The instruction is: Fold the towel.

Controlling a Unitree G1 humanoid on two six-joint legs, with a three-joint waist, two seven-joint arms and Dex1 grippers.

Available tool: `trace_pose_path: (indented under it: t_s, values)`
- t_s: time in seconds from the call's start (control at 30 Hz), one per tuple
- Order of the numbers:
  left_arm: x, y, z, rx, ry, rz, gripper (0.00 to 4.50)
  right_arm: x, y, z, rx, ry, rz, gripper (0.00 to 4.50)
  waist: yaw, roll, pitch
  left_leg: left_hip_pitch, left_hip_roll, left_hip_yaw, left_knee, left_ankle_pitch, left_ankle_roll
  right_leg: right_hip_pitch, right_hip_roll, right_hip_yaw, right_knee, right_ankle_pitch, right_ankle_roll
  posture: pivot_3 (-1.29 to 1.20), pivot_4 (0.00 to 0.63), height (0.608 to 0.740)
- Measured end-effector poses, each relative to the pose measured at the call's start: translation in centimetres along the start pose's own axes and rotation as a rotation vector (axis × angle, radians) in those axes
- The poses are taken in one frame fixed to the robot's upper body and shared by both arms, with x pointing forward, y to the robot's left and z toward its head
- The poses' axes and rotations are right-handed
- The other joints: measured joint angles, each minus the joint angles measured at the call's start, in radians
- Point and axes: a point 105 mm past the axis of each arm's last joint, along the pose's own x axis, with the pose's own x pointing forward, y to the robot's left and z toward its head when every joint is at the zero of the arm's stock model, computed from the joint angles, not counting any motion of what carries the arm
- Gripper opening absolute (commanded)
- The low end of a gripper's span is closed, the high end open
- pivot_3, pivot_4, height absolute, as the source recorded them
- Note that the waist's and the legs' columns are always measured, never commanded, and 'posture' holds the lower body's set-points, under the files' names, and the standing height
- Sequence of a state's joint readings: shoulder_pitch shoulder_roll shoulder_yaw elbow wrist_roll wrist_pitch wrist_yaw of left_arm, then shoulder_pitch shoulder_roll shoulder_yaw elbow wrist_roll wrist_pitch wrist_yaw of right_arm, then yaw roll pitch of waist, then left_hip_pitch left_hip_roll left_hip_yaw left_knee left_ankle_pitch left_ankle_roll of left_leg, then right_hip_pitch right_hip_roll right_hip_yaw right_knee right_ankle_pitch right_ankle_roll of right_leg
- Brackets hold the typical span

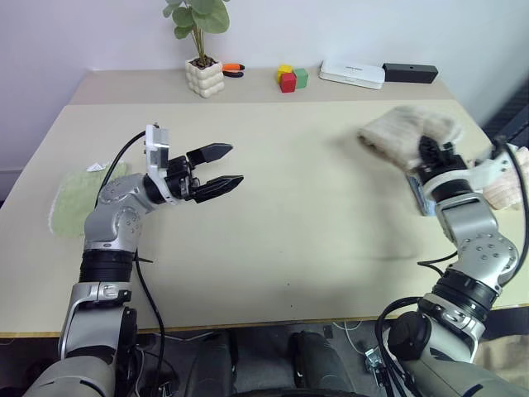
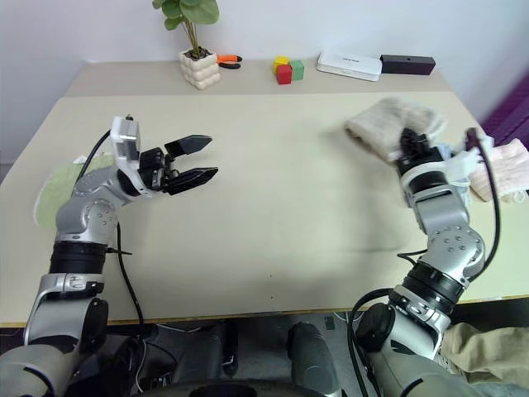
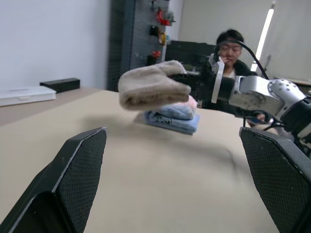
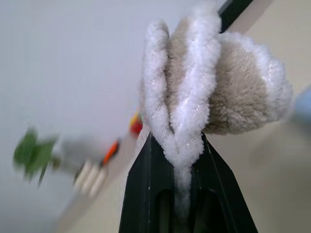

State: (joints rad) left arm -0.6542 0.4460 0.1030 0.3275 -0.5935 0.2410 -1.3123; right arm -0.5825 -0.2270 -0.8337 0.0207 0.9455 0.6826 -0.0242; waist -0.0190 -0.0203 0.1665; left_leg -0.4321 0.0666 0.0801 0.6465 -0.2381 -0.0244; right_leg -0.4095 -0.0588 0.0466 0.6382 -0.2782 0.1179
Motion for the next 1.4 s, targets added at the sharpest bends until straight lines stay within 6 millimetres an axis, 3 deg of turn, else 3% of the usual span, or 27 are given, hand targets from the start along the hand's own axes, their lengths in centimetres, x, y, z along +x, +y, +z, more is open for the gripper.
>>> trace_pose_path:
  t_s: [0.13,0.23,0.47,0.73,1.07,1.17,1.33,1.4]
  values:
    - [0.3,0.1,-0.1,0.002,-0.003,-0.012,4.50,-0.1,-2.1,3.3,0.056,-0.152,-0.073,0.06,0.000,0.001,0.001,0.000,0.000,0.000,0.000,0.000,0.000,0.000,0.000,0.000,0.000,0.000,0.000,0.00,0.150,0.735]
    - [0.4,0.0,-0.2,0.000,-0.005,-0.017,4.50,-0.2,-3.0,4.0,0.089,-0.190,-0.092,0.06,-0.002,0.001,0.001,0.000,0.000,0.000,0.000,0.000,0.000,0.000,0.000,0.000,0.000,0.000,0.000,0.00,0.150,0.735]
    - [0.1,-0.5,-0.3,0.001,0.010,-0.018,4.50,-0.5,-5.2,2.5,0.173,-0.172,-0.146,0.06,-0.001,0.002,0.001,0.000,0.000,0.000,0.000,0.000,0.000,0.000,0.000,0.000,0.001,0.000,0.000,0.00,0.150,0.735]
    - [0.1,-0.6,0.0,0.009,0.021,-0.011,4.50,-1.8,-8.4,1.3,0.141,-0.174,-0.266,0.06,0.001,0.002,0.001,0.000,0.000,0.000,0.001,0.000,0.000,0.000,0.000,0.000,0.001,0.000,0.000,0.00,0.150,0.735]
    - [0.2,-0.5,0.0,0.001,0.025,0.004,4.50,-2.1,-9.6,-0.3,0.055,-0.121,-0.337,0.06,0.000,0.002,0.001,0.000,0.000,0.000,0.001,0.000,0.000,0.000,0.000,0.000,0.001,0.000,0.000,0.00,0.150,0.735]
    - [0.2,-0.5,0.0,0.001,0.025,0.005,4.50,-1.9,-9.3,0.0,0.031,-0.127,-0.323,1.10,0.000,0.002,0.001,0.000,0.000,0.000,0.001,0.000,0.000,0.000,0.000,0.000,0.001,0.000,0.000,0.00,0.150,0.735]
    - [0.2,-0.4,-0.1,-0.002,0.024,0.008,4.50,-2.0,-9.2,1.0,-0.058,-0.174,-0.325,3.70,0.001,0.002,0.001,0.000,0.000,0.000,0.001,0.000,0.000,0.000,0.000,0.000,0.001,0.000,0.000,0.00,0.150,0.735]
    - [0.2,-0.4,-0.1,-0.002,0.024,0.008,4.50,-2.3,-9.2,1.4,-0.085,-0.195,-0.330,4.44,0.001,0.002,0.001,0.000,0.000,0.000,0.001,0.000,0.000,0.000,0.000,0.000,0.001,0.000,0.000,0.00,0.150,0.735]
